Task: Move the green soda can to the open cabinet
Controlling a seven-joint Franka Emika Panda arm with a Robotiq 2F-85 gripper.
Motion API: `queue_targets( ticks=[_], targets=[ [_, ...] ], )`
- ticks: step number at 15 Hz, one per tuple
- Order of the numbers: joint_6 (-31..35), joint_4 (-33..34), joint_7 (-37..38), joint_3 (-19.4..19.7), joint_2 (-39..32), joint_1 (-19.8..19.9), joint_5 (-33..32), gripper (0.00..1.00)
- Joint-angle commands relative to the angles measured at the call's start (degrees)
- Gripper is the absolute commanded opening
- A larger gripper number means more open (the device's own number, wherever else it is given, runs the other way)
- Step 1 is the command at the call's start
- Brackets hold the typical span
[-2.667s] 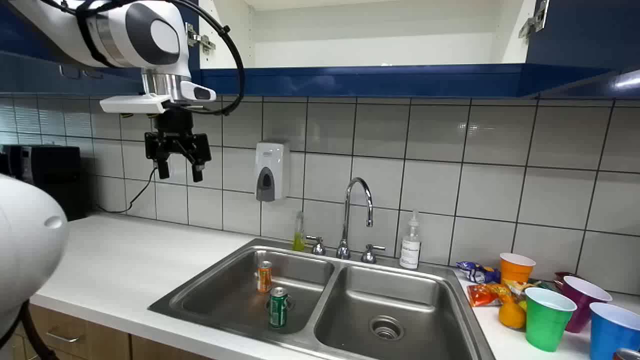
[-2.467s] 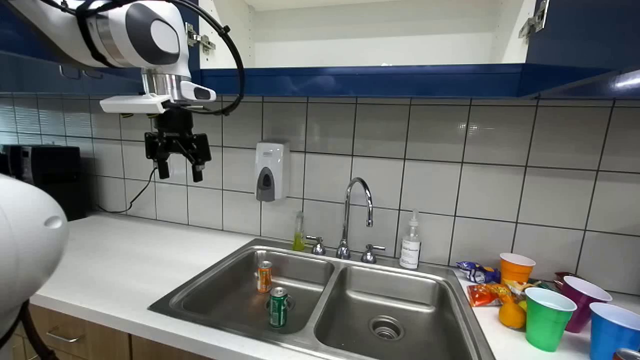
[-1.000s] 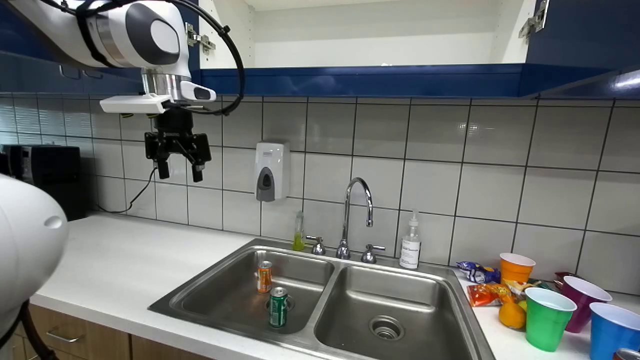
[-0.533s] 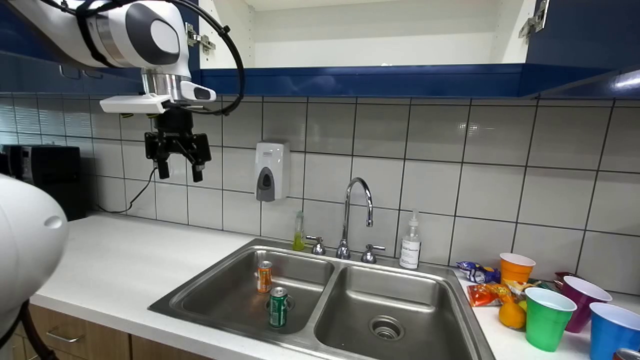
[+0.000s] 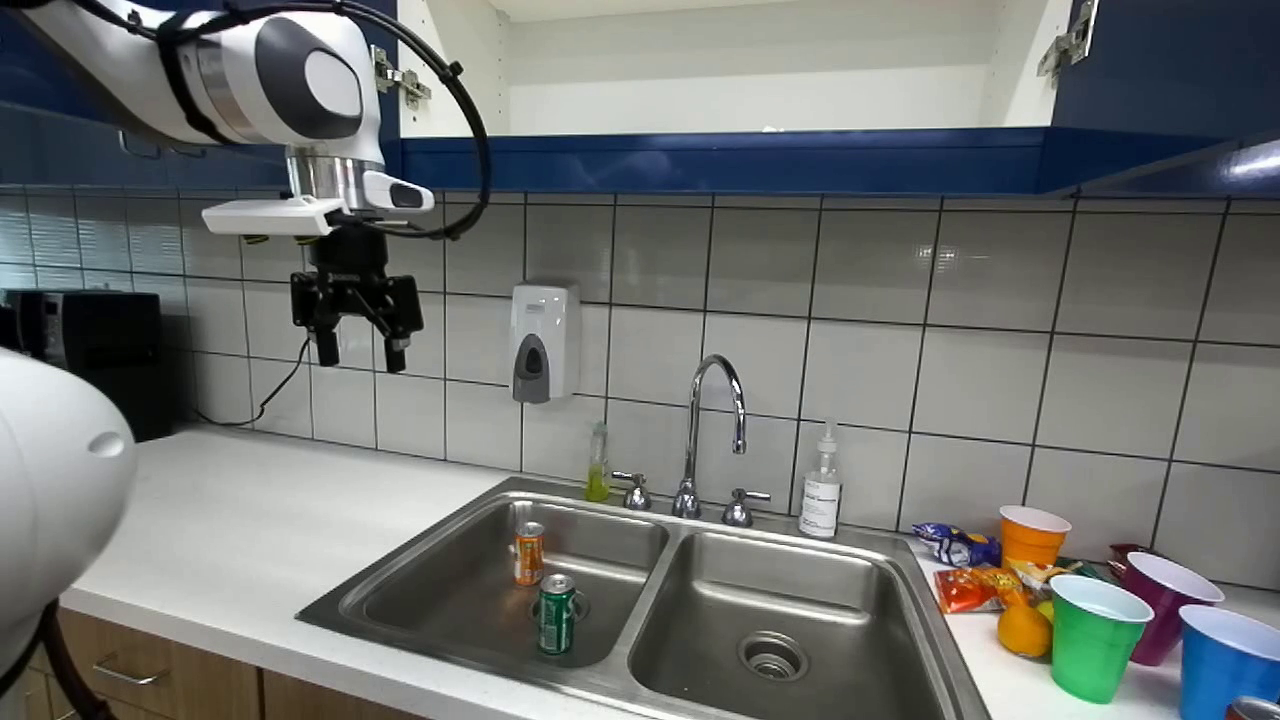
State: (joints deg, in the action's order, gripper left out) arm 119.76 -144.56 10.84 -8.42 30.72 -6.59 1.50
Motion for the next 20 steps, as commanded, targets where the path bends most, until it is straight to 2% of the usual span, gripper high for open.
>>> queue_targets(
  ticks=[1, 9, 20],
  targets=[
    [2.1, -1.5, 0.6, 0.0, -1.4, 1.1, -0.5, 1.0],
    [9.1, -6.1, 0.7, 0.8, -5.7, 1.8, -1.0, 1.0],
    [22.6, -13.1, 1.1, 2.7, -14.0, 6.3, -5.3, 1.0]
  ],
)
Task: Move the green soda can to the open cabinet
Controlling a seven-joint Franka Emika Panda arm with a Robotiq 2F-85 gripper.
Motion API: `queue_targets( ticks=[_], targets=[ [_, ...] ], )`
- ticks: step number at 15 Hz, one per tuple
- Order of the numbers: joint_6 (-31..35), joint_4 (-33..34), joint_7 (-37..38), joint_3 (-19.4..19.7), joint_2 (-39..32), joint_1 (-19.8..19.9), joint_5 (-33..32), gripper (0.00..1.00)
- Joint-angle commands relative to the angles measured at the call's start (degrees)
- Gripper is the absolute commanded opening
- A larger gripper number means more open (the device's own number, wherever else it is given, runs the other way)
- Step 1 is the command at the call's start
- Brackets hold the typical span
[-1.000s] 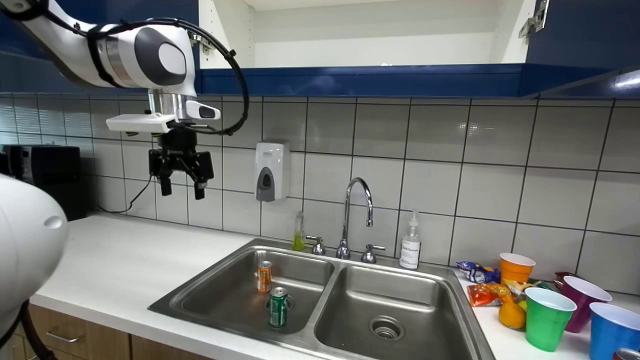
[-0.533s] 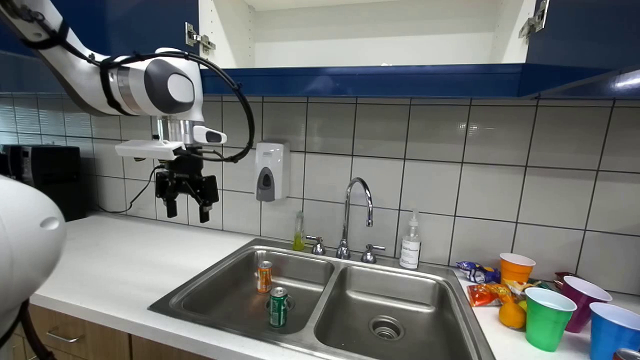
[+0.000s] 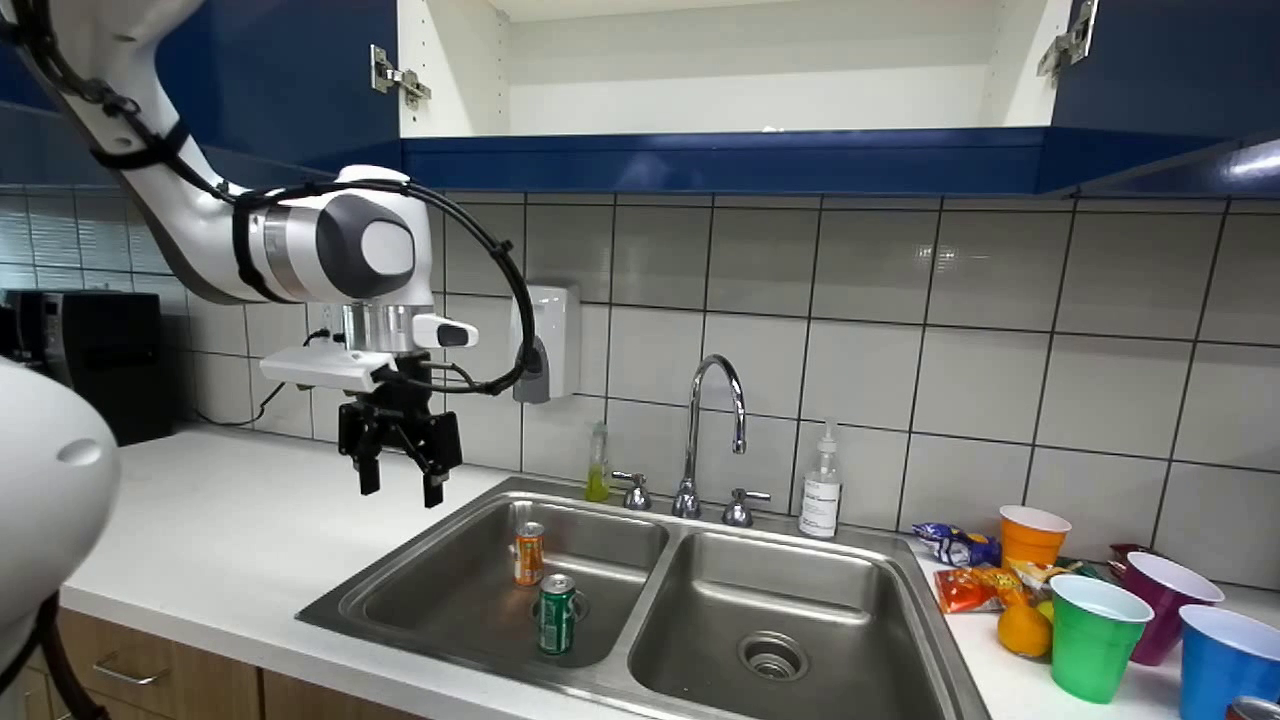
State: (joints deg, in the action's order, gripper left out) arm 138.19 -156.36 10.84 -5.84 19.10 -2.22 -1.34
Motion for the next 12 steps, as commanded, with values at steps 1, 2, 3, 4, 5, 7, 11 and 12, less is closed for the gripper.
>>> queue_targets(
  ticks=[1, 2, 3, 4, 5, 7, 11, 12],
  targets=[
    [5.6, -1.7, 1.3, 0.3, -3.4, 2.5, -3.3, 1.0],
    [6.9, -2.0, 1.4, 0.6, -4.6, 3.0, -4.1, 1.0],
    [8.5, -2.2, 1.6, 0.8, -5.9, 3.6, -4.9, 1.0],
    [9.7, -2.3, 1.8, 1.0, -7.1, 4.1, -5.8, 1.0],
    [11.1, -2.2, 1.9, 1.3, -8.4, 4.6, -6.8, 1.0],
    [13.9, -1.9, 3.0, 1.7, -11.3, 5.7, -9.2, 1.0],
    [18.7, -0.5, 6.7, 3.3, -17.1, 7.5, -15.5, 1.0],
    [19.9, 0.1, 8.2, 3.8, -18.7, 7.7, -17.4, 1.0]
  ],
)
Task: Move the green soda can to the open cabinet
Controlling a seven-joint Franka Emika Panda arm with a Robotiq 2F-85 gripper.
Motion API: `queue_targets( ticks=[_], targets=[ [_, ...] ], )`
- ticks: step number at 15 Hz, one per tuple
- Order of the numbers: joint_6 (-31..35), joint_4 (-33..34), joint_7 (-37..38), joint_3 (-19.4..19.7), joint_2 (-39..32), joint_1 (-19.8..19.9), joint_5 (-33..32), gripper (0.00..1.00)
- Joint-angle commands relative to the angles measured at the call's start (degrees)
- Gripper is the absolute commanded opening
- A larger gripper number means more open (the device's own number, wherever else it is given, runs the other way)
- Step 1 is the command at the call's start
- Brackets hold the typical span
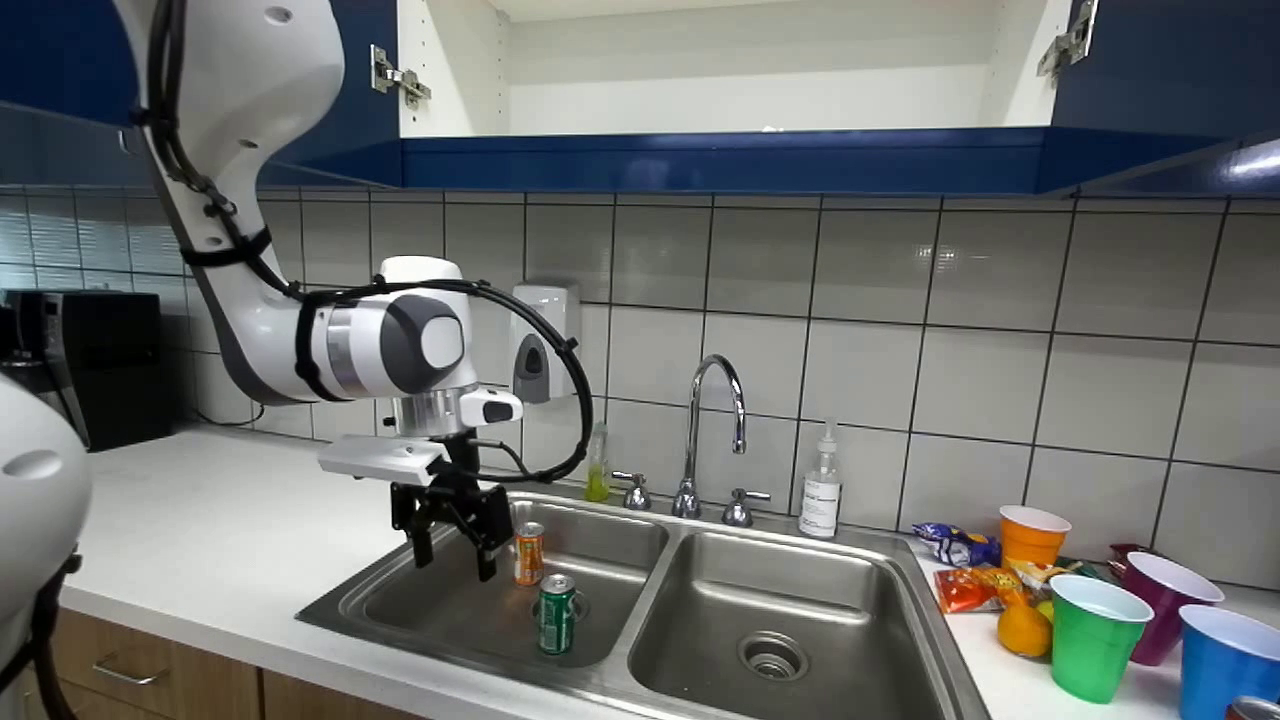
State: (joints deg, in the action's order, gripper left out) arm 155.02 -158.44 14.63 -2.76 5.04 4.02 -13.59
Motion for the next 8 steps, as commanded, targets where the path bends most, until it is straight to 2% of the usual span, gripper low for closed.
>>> queue_targets(
  ticks=[1, 5, 8],
  targets=[
    [3.8, 2.8, 5.6, 1.4, -6.0, 1.4, -6.7, 1.0],
    [6.2, 6.4, 10.5, 5.0, -11.6, -0.6, -12.2, 1.0],
    [7.4, 9.2, 12.7, 7.8, -15.2, -3.1, -13.6, 1.0]
  ],
)
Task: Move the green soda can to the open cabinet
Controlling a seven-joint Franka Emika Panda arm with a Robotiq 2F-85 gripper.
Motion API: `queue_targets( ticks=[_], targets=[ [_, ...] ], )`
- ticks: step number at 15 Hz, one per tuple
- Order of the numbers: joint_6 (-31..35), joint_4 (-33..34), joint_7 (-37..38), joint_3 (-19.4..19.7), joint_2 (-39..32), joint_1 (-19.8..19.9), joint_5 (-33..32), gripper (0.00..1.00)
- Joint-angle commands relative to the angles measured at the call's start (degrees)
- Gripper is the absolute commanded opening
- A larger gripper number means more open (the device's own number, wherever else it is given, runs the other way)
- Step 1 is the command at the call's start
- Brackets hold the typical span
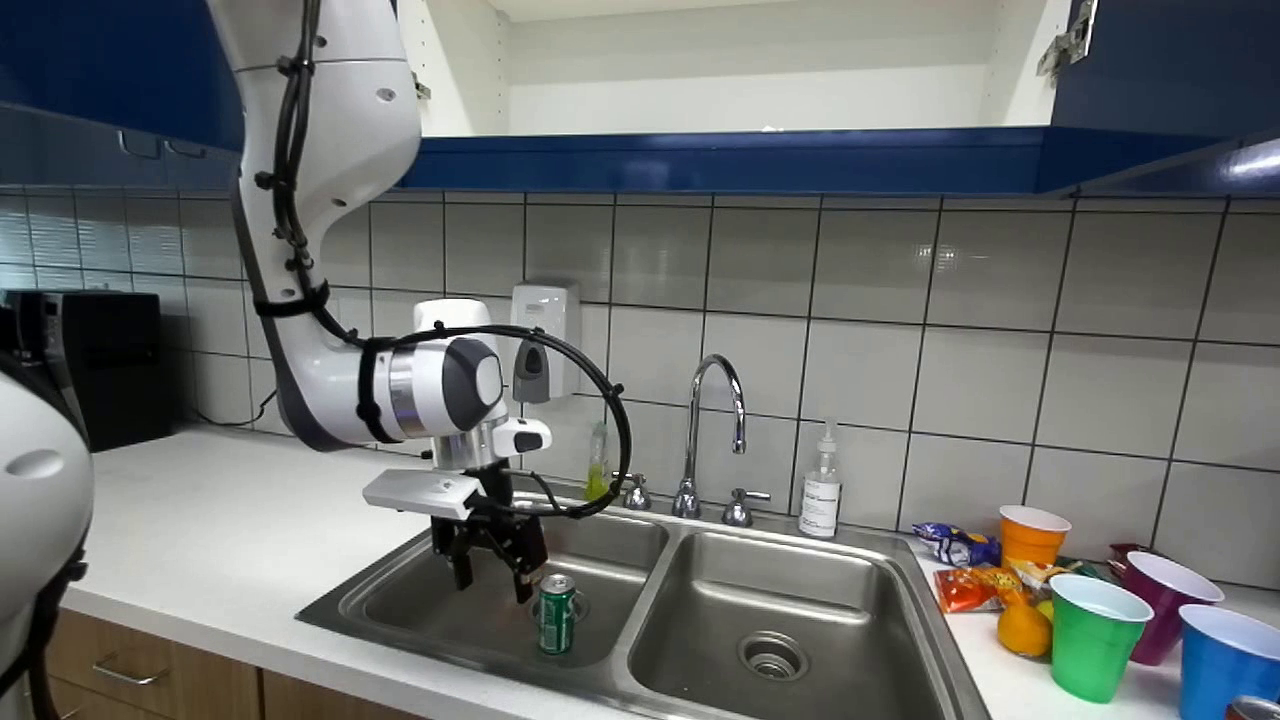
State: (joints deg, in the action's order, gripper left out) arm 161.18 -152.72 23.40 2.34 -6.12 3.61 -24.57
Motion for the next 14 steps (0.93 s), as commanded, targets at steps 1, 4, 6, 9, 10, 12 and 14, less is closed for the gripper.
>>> queue_targets(
  ticks=[1, 4, 6, 9, 10, 12, 14],
  targets=[
    [1.6, 4.3, 4.2, 3.6, -5.2, -3.7, -2.5, 1.0],
    [2.3, 6.6, 5.1, 6.4, -8.2, -7.3, -1.9, 1.0],
    [3.0, 7.8, 5.5, 8.0, -10.0, -9.5, -1.4, 1.0],
    [4.7, 9.5, 5.8, 10.6, -12.8, -12.8, -1.3, 1.0],
    [4.9, 10.1, 5.9, 11.6, -13.6, -13.9, -1.2, 1.0],
    [6.2, 11.0, 5.7, 13.4, -15.5, -16.1, -0.7, 1.0],
    [7.4, 11.7, 6.0, 15.2, -17.3, -18.4, -0.1, 1.0]
  ],
)
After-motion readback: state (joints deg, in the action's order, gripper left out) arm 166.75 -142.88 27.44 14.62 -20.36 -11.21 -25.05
